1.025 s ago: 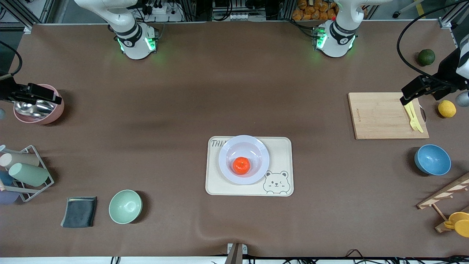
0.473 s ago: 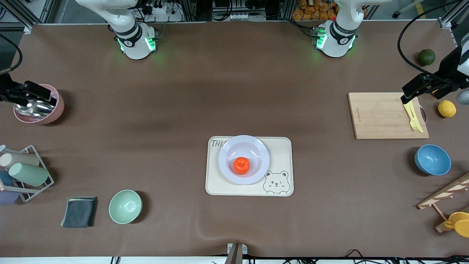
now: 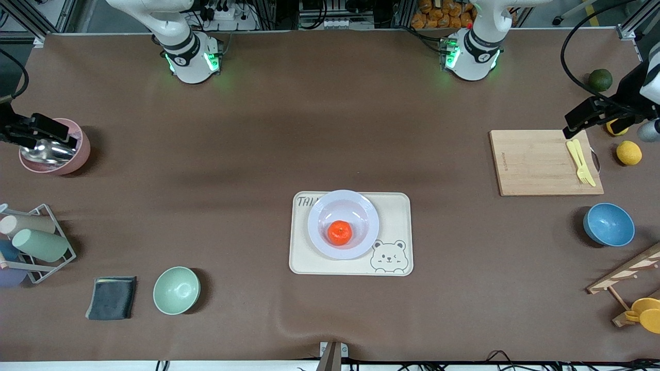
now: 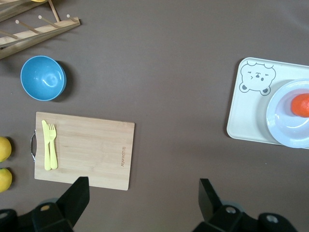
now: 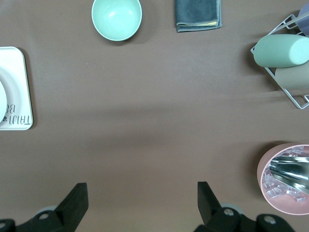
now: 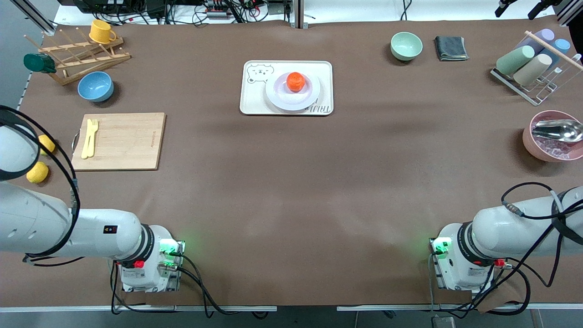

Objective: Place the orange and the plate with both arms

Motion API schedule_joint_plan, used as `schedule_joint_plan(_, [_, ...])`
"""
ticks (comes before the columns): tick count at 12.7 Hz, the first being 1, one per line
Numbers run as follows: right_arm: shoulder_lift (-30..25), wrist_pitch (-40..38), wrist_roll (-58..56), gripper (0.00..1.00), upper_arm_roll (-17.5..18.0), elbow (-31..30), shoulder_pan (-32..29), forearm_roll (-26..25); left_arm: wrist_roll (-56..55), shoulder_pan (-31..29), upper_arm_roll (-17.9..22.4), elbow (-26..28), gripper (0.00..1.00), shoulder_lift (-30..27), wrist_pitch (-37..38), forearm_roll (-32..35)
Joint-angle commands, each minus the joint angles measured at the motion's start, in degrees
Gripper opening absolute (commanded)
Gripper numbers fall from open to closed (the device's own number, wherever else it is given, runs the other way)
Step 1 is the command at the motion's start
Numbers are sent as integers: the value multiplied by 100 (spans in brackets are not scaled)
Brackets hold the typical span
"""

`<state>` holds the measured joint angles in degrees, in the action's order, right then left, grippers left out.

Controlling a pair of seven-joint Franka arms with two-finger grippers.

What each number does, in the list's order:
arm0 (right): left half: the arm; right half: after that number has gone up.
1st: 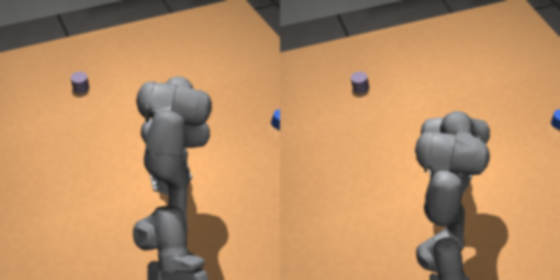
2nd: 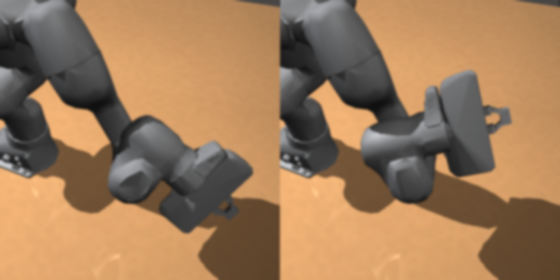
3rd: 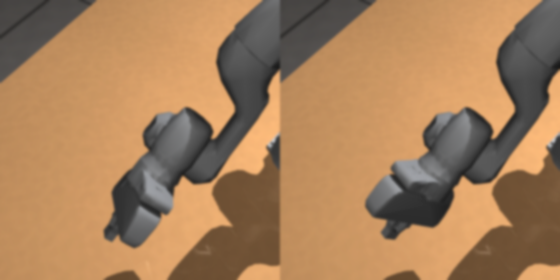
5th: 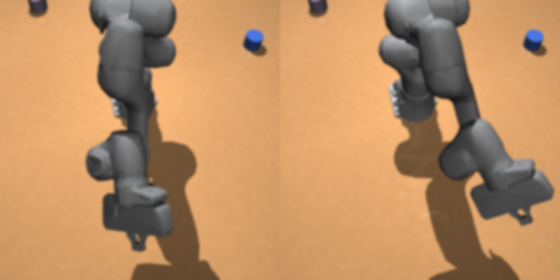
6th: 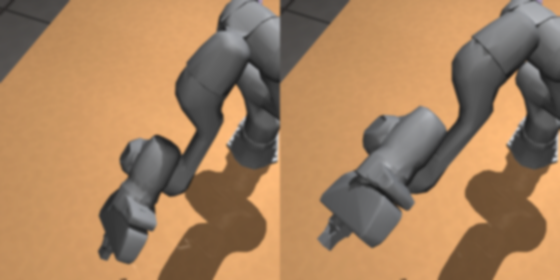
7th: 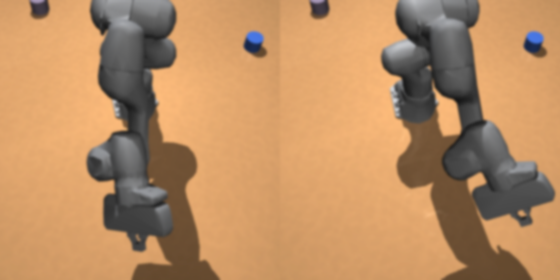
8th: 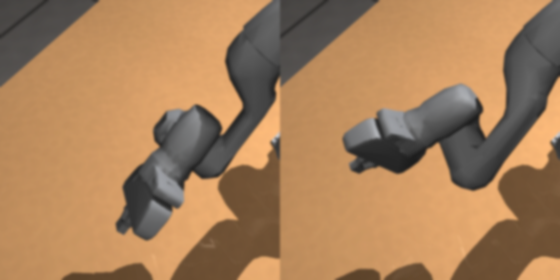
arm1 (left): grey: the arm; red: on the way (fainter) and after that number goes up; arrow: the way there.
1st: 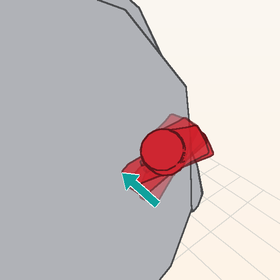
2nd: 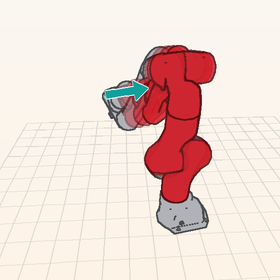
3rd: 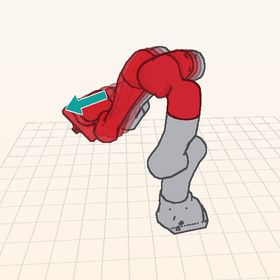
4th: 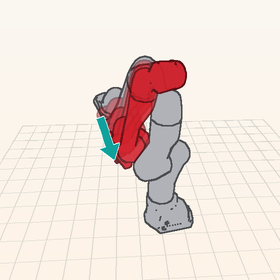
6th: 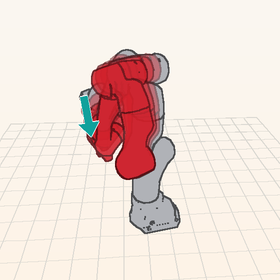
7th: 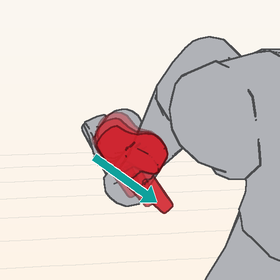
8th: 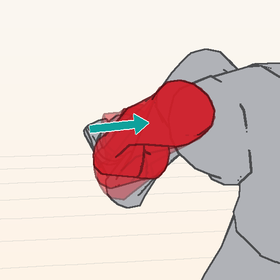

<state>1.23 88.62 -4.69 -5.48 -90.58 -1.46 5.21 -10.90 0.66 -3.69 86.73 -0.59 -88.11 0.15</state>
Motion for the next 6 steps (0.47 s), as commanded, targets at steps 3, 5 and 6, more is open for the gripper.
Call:
schedule_joint_plan(3, [-237,-3,56,100,38,-135,120,-125,88,-13,-17,-69,100,-30,127,-120])
schedule_joint_plan(5, [-237,-3,56,100,125,-135,111,-186,96,-22,-17,-139,100,-12,127,-85])
schedule_joint_plan(6, [-246,6,56,100,169,-135,102,-291,114,4,-17,-165,100,-3,127,-67])
